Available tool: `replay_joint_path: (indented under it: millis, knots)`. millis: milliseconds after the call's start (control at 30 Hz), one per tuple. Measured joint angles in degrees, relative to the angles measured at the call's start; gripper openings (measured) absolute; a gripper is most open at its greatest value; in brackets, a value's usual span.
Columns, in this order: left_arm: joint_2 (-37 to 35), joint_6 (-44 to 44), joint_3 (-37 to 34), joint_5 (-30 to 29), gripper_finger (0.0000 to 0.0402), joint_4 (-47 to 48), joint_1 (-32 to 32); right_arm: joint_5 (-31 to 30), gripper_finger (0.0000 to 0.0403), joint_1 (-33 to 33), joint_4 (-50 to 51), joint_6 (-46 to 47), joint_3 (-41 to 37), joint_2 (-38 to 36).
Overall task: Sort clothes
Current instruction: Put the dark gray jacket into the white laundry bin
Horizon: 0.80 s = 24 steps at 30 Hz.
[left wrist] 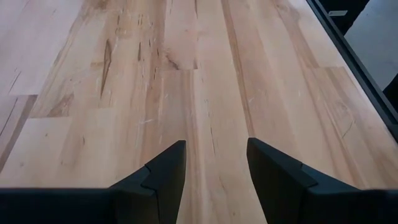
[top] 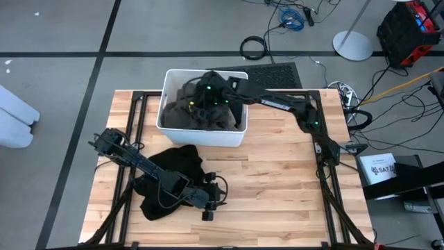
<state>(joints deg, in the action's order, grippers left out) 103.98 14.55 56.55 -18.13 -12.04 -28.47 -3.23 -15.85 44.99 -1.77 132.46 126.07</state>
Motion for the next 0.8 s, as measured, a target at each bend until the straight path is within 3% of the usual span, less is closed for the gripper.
replay_joint_path:
  millis: [167,433,800]
  knots:
    - [0.0,-0.11,0.0,0.0,0.018,0.14,0.0,6.78,0.0059,-2.59,1.29,1.57,0.05,5.86]
    - [0.0,-0.35,-0.02,0.01,0.018,0.56,0.0,6.19,0.0059,-6.11,18.42,0.94,0.24,9.45]
    - [0.0,-0.33,0.0,0.07,0.018,0.56,0.0,-13.12,0.0059,-6.3,46.36,-0.23,-0.09,7.96]
